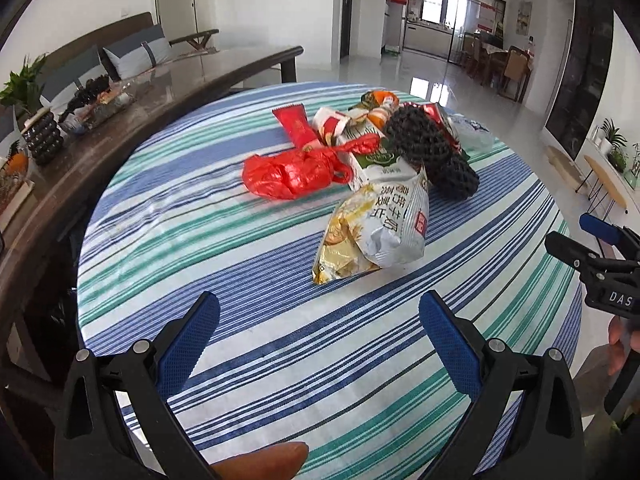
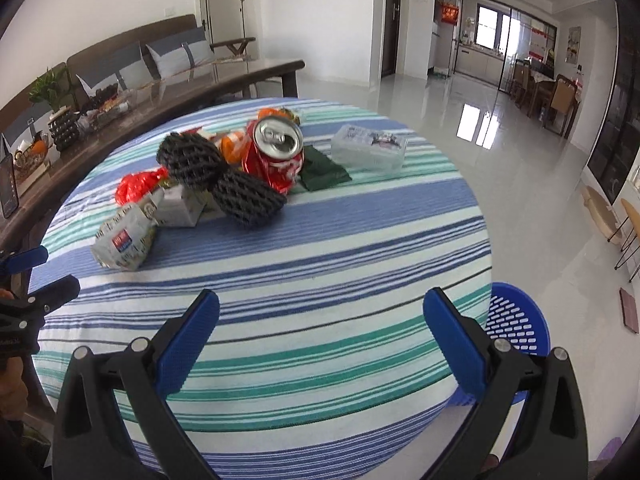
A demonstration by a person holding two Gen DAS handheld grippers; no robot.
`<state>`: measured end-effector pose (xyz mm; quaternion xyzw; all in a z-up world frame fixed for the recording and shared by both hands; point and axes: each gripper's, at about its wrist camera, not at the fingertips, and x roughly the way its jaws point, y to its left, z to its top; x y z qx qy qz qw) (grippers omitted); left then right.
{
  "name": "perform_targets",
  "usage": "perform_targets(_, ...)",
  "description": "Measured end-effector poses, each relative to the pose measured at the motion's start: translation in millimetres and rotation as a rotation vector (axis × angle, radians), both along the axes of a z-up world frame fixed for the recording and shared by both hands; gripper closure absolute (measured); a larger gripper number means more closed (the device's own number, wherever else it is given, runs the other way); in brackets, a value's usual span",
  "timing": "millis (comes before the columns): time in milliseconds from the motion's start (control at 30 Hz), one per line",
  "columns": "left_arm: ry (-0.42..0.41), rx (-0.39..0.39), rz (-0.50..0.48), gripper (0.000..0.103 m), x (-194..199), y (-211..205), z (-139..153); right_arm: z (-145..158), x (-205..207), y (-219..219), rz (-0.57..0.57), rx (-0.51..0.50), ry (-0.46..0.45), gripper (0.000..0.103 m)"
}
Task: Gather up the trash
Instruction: 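Grasp the black mesh scrubbers with the right tool while the left tool grasps the snack bag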
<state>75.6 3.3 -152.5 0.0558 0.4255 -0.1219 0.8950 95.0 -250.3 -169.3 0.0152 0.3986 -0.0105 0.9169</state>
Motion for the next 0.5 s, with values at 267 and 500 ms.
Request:
perform_targets(267, 0.082, 0.036, -0.029, 0.004, 27.6, -12.4, -31.2, -27.8, 13.4, -3.9, 0.019, 0.039, 0.069, 0.005)
perform_targets(500, 0.089, 0.044, -0.040, 0.004, 38.0, -14.1, -36.0, -39.4, 19.6, -0.9, 0.030, 0.004, 0.094, 0.005)
